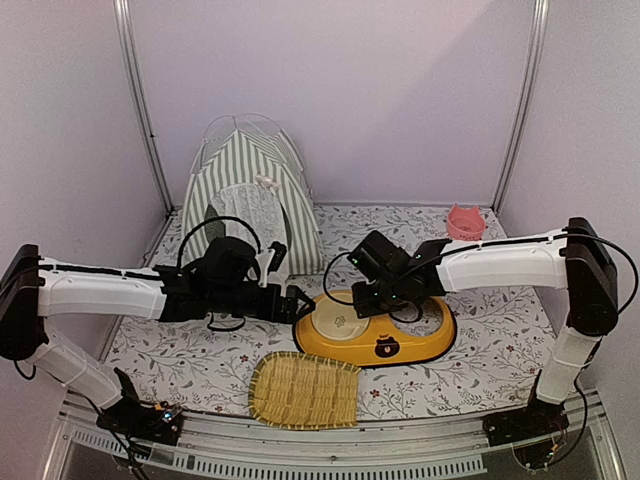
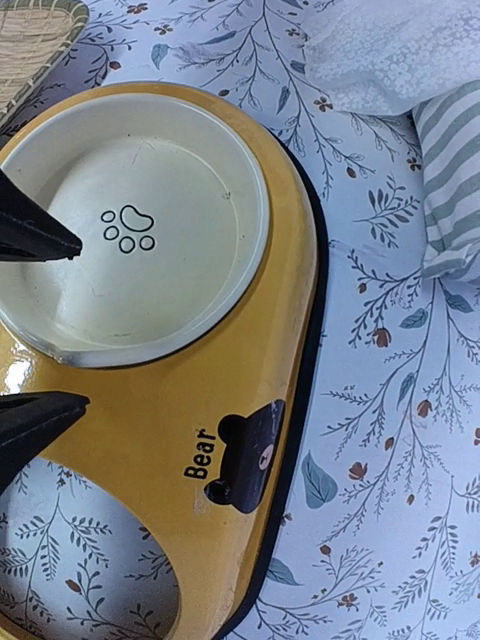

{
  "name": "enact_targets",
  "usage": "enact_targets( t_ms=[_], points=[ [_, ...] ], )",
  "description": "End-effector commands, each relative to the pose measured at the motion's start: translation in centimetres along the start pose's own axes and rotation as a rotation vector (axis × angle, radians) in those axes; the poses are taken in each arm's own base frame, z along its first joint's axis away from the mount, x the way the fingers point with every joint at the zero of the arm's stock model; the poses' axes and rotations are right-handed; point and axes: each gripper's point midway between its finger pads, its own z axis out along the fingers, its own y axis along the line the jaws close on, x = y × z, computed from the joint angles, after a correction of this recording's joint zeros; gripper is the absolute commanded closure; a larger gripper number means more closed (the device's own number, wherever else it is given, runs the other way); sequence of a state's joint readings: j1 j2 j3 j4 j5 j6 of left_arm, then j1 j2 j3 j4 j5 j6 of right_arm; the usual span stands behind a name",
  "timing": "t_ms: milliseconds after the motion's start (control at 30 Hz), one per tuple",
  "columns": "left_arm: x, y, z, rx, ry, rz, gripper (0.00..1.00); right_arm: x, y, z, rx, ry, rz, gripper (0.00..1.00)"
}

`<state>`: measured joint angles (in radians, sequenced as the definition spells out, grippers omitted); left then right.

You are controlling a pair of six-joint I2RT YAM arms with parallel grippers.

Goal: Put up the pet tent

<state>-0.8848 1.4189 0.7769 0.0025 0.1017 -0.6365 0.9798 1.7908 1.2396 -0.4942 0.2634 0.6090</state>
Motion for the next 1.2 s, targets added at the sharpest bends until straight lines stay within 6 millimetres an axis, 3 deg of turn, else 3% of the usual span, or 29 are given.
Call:
enact_targets(
  t_ms=[0, 100, 200, 333, 400, 433, 567, 733, 867, 1000, 1100, 1167],
  points=[
    [-1.8, -0.8, -0.3, 0.021, -0.041, 0.003, 0.03, -2.5, -1.9, -2.3, 0.03, -0.091, 0.047, 0.37],
    [-1.9, -0.5, -0.6, 0.009, -0.048, 0.009, 0.03, -4.7, -4.5, -3.1, 0.063, -0.138, 0.086, 0.32],
    [-2.0, -0.4, -0.7, 0.003, -0.052, 0.009, 0.03, -6.9, -8.8, -3.0, 0.098, -0.184, 0.153, 0.26],
    [-2.4, -0.6, -1.0, 0.0, -0.058, 0.015, 0.03, -11.6, -15.1, -3.1, 0.141, -0.282, 0.233, 0.17],
    [-2.6, -0.7, -1.5, -0.004, -0.067, 0.016, 0.03, -13.0, -18.5, -2.6, 0.181, -0.309, 0.264, 0.14],
    [-2.8, -0.7, -1.8, -0.006, -0.074, 0.016, 0.03, -14.9, -19.8, -2.9, 0.187, -0.35, 0.275, 0.11],
    [-3.1, -0.6, -3.1, -0.026, -0.088, 0.016, 0.02, -18.6, -26.1, -1.6, 0.219, -0.402, 0.341, 0.07],
    [-3.1, -0.2, -4.7, -0.056, -0.1, 0.016, 0.02, -22.0, -32.1, 0.9, 0.264, -0.428, 0.381, 0.02],
    [-3.1, 0.1, -5.9, -0.067, -0.118, 0.0, 0.02, -23.2, -35.7, 4.0, 0.252, -0.401, 0.408, 0.01],
    [-3.0, 0.3, -6.8, -0.071, -0.133, -0.015, 0.02, -22.2, -37.9, 8.7, 0.186, -0.279, 0.465, 0.01],
    [-3.0, 0.3, -7.2, -0.071, -0.141, -0.023, 0.02, -20.2, -37.5, 12.7, 0.125, -0.159, 0.484, 0.01],
    [-3.0, 0.4, -7.2, -0.07, -0.144, -0.029, 0.02, -18.8, -36.7, 13.5, 0.086, -0.111, 0.502, 0.01]
  ],
)
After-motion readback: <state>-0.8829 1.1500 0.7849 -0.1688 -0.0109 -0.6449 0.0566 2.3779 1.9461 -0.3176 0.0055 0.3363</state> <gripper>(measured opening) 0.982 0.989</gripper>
